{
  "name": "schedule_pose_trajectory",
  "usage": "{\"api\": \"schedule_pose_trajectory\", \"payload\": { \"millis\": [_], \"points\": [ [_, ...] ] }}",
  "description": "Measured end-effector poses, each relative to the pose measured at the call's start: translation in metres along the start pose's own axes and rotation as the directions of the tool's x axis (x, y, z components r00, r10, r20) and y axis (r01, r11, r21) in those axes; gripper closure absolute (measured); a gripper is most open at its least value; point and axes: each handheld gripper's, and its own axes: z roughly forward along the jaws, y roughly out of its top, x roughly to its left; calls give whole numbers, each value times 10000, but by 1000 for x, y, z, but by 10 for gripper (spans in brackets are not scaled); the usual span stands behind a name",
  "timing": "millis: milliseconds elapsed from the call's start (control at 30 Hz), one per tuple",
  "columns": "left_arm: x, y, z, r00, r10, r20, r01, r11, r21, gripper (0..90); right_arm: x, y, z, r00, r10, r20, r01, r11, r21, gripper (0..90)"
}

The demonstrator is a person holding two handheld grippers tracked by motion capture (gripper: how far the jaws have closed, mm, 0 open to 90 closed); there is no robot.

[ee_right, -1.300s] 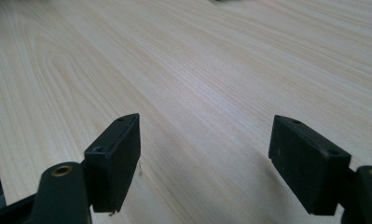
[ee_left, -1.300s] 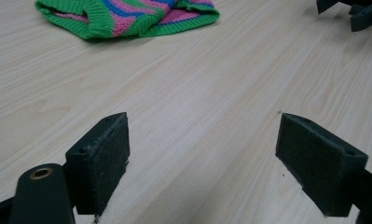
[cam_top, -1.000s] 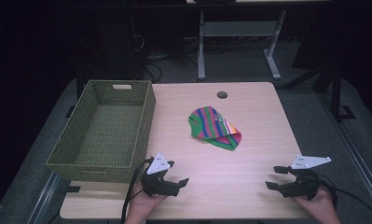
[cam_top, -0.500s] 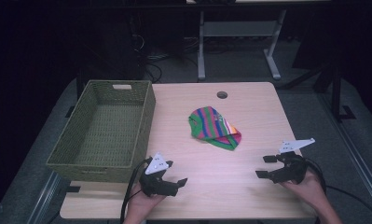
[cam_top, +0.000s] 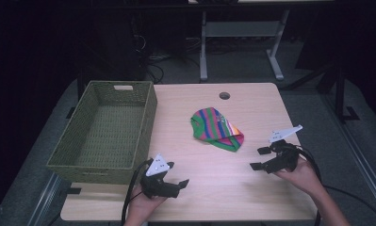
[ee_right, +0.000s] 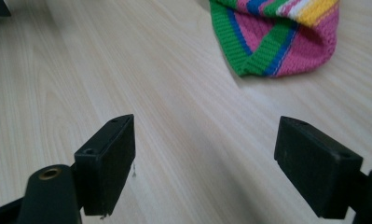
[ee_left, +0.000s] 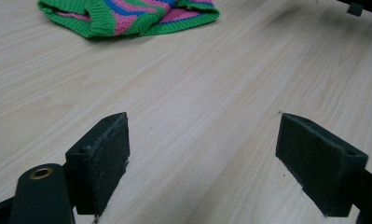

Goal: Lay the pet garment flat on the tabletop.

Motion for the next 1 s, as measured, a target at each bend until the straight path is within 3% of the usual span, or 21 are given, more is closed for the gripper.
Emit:
{"api": "schedule_pose_trajectory", "payload": {
  "millis": [533,767,1000],
  "points": [
    [-1,1,2,9999,126,68,-127,9999,96,171,-14,37,2,9998,-134,-115,136,9998,172,197],
    [0,2,2,9998,6,190,-7,10000,60,171,-15,60,14,9992,-375,-141,380,9986,357,197],
    [1,2,-1,10000,53,52,-53,10000,-6,171,-20,82,28,9988,-422,-234,436,9971,626,189]
  ]
}}
